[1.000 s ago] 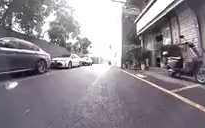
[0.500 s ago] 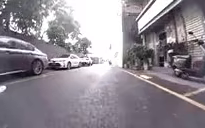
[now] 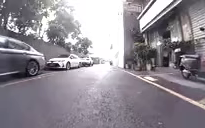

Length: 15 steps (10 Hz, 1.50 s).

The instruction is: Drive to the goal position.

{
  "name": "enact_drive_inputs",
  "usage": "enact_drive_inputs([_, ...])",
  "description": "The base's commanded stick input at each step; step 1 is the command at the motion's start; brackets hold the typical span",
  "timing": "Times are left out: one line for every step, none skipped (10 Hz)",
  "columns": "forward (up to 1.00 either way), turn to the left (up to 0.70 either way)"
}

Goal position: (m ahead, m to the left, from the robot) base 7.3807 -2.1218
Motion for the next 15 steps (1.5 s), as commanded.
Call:
enact_drive_inputs([0.70, 0.00])
enact_drive_inputs([0.70, 0.00])
enact_drive_inputs([0.70, 0.00])
enact_drive_inputs([0.70, 0.00])
enact_drive_inputs([0.70, 0.00])
enact_drive_inputs([0.70, 0.00])
enact_drive_inputs([0.70, 0.00])
enact_drive_inputs([0.70, 0.00])
enact_drive_inputs([0.70, 0.00])
enact_drive_inputs([0.70, 0.00])
enact_drive_inputs([0.70, 0.00])
enact_drive_inputs([0.70, 0.00])
enact_drive_inputs([0.70, 0.00])
enact_drive_inputs([0.70, 0.00])
enact_drive_inputs([0.70, 0.00])
